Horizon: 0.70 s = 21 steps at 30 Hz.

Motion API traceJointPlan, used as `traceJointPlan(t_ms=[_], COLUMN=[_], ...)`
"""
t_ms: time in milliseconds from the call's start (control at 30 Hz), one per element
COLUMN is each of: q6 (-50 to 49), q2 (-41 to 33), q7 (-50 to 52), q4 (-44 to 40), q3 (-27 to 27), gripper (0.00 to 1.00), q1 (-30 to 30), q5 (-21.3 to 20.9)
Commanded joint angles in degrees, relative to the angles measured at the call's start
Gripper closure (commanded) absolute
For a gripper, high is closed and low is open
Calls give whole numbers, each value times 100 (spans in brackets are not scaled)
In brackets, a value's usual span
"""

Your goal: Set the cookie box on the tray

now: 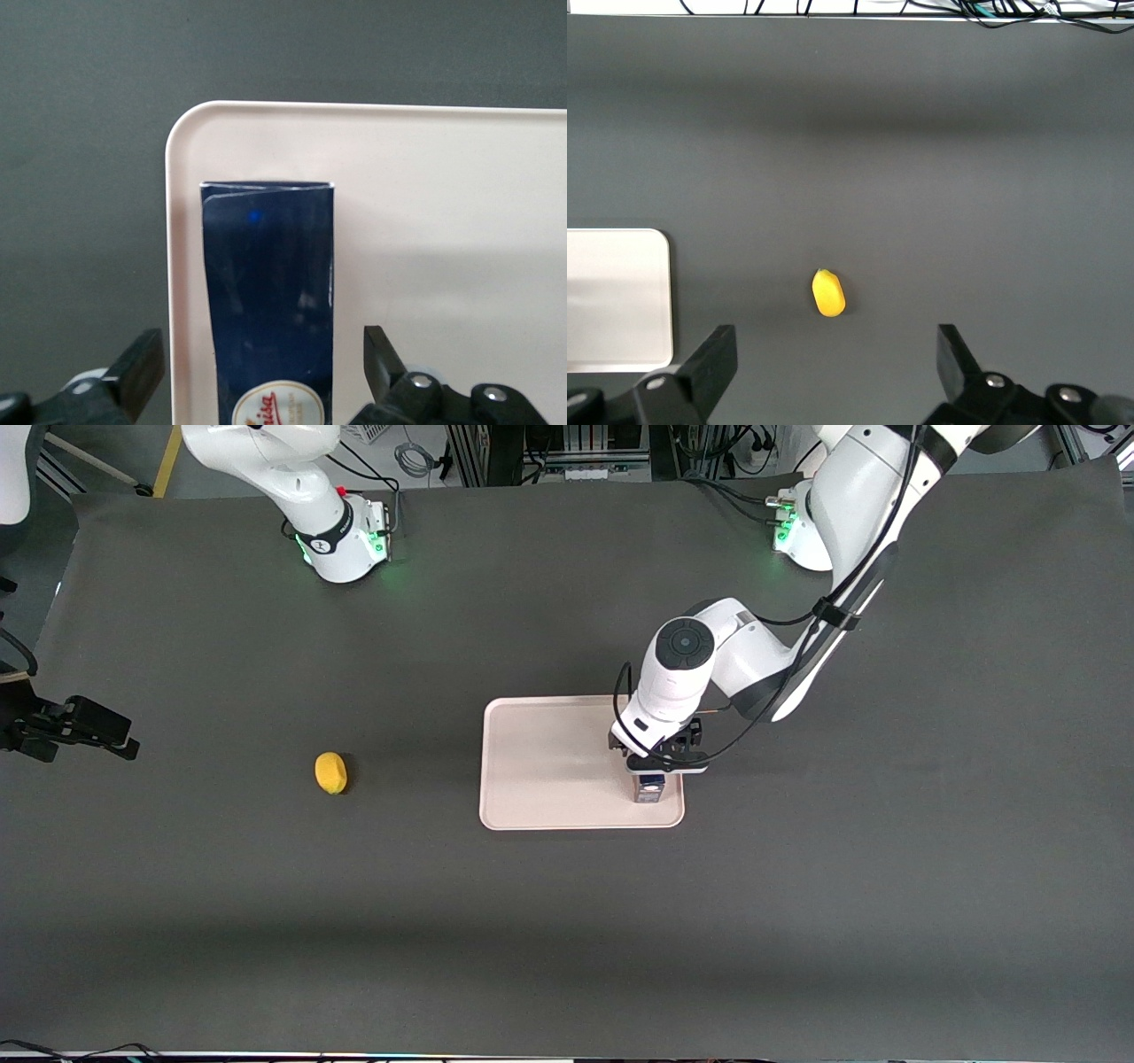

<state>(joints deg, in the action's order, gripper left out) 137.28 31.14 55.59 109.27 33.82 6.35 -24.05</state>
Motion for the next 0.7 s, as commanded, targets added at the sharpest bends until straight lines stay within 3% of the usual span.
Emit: traceJointPlan(t_ms=[0,367,533,667], q6=[45,-323,-824,-1360], q2=[-47,-653,-1074,-1417], q7=[171,-443,-1172,-1892], q4=[-19,-168,-484,-801], q3=[-51,-25,-68,-446], gripper=[0,0,0,0], q1=[60,-300,-485,-520], q5=[-109,22,864,1384])
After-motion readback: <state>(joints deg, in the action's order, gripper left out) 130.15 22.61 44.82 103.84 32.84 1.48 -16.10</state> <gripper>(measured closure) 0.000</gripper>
